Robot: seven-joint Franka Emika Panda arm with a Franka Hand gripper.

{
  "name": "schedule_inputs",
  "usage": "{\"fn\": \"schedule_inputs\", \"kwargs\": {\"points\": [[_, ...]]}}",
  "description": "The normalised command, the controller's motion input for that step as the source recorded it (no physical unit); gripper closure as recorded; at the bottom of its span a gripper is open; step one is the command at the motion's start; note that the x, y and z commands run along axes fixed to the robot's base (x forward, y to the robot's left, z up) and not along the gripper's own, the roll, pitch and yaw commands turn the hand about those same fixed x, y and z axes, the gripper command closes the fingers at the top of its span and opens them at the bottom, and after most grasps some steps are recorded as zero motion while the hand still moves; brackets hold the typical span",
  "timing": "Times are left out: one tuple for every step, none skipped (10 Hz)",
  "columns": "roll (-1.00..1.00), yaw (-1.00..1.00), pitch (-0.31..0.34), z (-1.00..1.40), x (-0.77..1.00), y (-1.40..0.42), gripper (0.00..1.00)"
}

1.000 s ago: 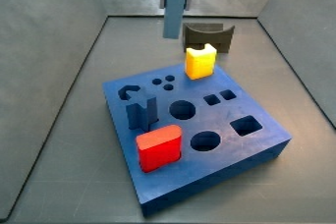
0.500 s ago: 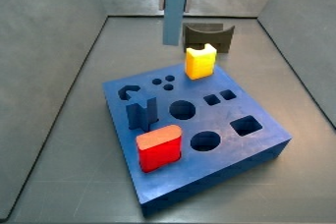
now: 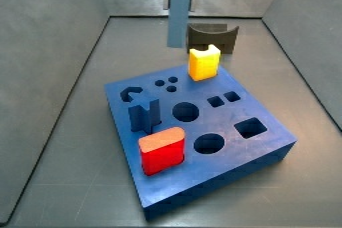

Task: Pick up the rectangle object. Place the rectangle object on the fixture. Regrasp the rectangle object. Move to above the board. Insert the rectangle object.
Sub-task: Insert the rectangle object.

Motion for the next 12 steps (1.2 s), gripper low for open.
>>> {"fn": "schedule_inputs", "kwargs": {"points": [[0.0,-0.96,0.0,0.0,0.0,-0.14,1.0],[0.0,-1.0,-0.02,0.0,0.0,-0.05,1.0],[-0.05,-0.29,0.0,0.0,0.03,-0.2,1.0],[-0.03,0.0,0.0,0.0,0.0,-0.07,1.0],[-0.05,-0.22,-0.017,0.0,0.31,-0.43,1.0],[-0.24,-0.36,-0.086,-0.02,0.55,-0.37,1.0],[-0.26,-0.36,-0.131,-0.04,0.53,-0.36,1.0],[-0.27,-0.34,-0.177,-0.07,0.54,-0.37,1.0],[-0.3,-0.5,-0.226,-0.05,0.35,-0.32,1.0],[-0.27,-0.89,-0.28,-0.03,0.0,-0.16,1.0],[-0.27,-0.93,-0.286,-0.04,0.0,-0.1,1.0],[-0.28,-0.94,-0.286,-0.05,0.0,-0.09,1.0]]}}
